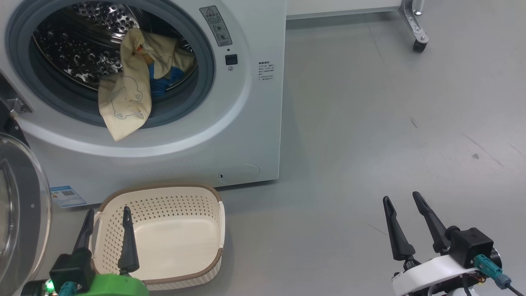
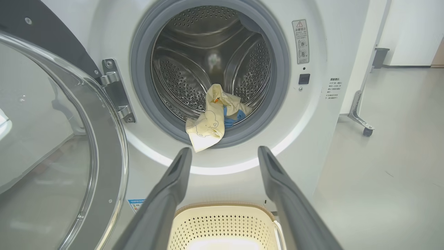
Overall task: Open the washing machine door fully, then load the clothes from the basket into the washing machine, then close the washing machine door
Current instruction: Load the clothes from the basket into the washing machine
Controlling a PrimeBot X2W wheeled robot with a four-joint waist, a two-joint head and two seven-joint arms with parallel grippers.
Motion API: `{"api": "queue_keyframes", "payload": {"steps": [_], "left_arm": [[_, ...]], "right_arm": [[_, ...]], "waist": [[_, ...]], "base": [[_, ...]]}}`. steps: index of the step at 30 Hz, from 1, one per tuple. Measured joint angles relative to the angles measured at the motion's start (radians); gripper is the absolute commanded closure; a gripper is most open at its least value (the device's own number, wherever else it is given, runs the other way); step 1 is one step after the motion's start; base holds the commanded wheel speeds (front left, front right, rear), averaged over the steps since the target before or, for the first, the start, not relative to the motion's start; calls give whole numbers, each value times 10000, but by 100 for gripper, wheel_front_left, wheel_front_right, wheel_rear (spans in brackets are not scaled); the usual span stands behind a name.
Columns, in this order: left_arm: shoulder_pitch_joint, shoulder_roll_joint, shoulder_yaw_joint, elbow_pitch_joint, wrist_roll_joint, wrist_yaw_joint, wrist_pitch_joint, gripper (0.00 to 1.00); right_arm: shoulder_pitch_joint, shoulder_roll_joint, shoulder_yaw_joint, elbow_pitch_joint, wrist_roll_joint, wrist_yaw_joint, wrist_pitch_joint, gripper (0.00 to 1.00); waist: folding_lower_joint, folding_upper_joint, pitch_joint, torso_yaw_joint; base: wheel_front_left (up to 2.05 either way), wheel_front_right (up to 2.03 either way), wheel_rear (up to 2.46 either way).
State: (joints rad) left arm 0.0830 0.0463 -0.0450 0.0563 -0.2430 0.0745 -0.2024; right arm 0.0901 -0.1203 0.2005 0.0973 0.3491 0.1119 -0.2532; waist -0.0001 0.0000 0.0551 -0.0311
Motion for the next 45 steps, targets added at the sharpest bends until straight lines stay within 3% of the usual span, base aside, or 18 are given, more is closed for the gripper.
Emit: {"api": "queue_keyframes", "payload": {"steps": [18,32,45], "left_arm": [[-61,15,-59,376,-130,8,796,0],[-2053,123,-56,1235,-387,-96,1764,0],[-4675,1319,462,1638,-387,-105,3221,0]], "right_arm": [[-301,-2,316,-360,-12,2,12,0],[-1182,-2,458,-738,-12,15,12,0],[-2331,263,598,-788,293,96,10,0]], "waist": [[0,0,686,-318],[0,0,2182,-755],[1,0,3926,-1486]], "base": [[0,0,0],[0,0,0],[0,0,0]]}}
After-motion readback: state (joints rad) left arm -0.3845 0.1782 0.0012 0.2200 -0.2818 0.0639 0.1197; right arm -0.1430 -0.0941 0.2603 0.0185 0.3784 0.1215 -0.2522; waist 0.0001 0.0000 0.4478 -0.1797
